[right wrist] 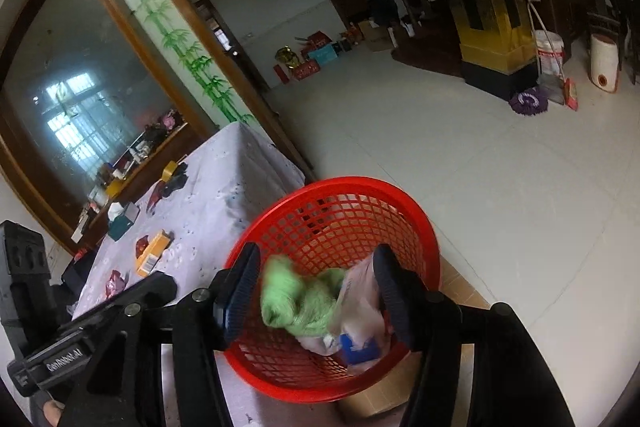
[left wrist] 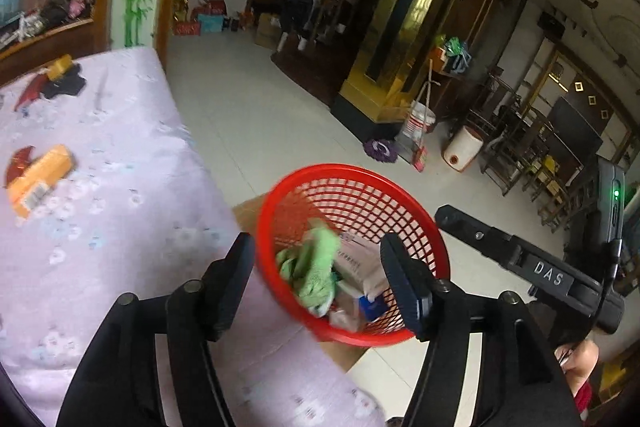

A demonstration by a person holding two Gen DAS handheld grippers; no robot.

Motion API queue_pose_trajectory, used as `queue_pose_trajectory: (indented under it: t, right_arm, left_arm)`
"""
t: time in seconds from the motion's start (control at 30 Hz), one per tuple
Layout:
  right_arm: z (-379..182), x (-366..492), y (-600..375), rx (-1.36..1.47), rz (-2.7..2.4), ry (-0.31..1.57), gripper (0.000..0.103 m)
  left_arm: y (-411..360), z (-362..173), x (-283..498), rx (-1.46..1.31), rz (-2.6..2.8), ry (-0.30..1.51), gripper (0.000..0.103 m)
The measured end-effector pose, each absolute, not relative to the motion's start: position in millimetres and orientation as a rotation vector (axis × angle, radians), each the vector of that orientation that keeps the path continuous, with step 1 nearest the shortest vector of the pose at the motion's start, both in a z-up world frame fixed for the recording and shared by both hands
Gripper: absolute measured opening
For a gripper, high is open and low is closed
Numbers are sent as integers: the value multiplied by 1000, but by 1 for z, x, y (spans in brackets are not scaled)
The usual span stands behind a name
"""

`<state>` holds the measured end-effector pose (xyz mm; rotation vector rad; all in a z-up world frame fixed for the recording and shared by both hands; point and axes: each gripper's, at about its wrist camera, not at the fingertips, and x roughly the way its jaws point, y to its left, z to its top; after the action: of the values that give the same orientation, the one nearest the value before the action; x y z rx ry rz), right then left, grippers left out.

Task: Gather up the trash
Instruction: 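Move the left gripper to the white bottle and grasp it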

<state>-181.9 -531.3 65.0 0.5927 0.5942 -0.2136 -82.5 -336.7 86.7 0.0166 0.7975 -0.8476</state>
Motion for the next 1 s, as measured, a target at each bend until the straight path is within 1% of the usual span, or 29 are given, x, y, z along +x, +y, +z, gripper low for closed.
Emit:
queue_pose_trajectory:
  t: [0.2, 0.53, 0.73, 0.87, 1.0]
  right_arm:
    - [76, -180, -503, 561, -124, 584, 64]
    - [83, -152, -417, 461, 50, 627, 64]
    - [82, -142, -378, 412, 126, 644, 64]
    - [79, -139, -366, 395, 149, 655, 64]
    - [77, -137, -363, 386, 162, 659, 64]
  left_arm:
    - [-285, 86, -86, -13, -770, 809, 66]
    - [-179, 85, -77, -108, -555, 813, 66]
    - [-88, 78, -46, -224, -293, 835, 66]
    - [-33, 64, -16, -332, -131, 872, 65]
    - [-9, 41, 13, -419, -64, 940, 65]
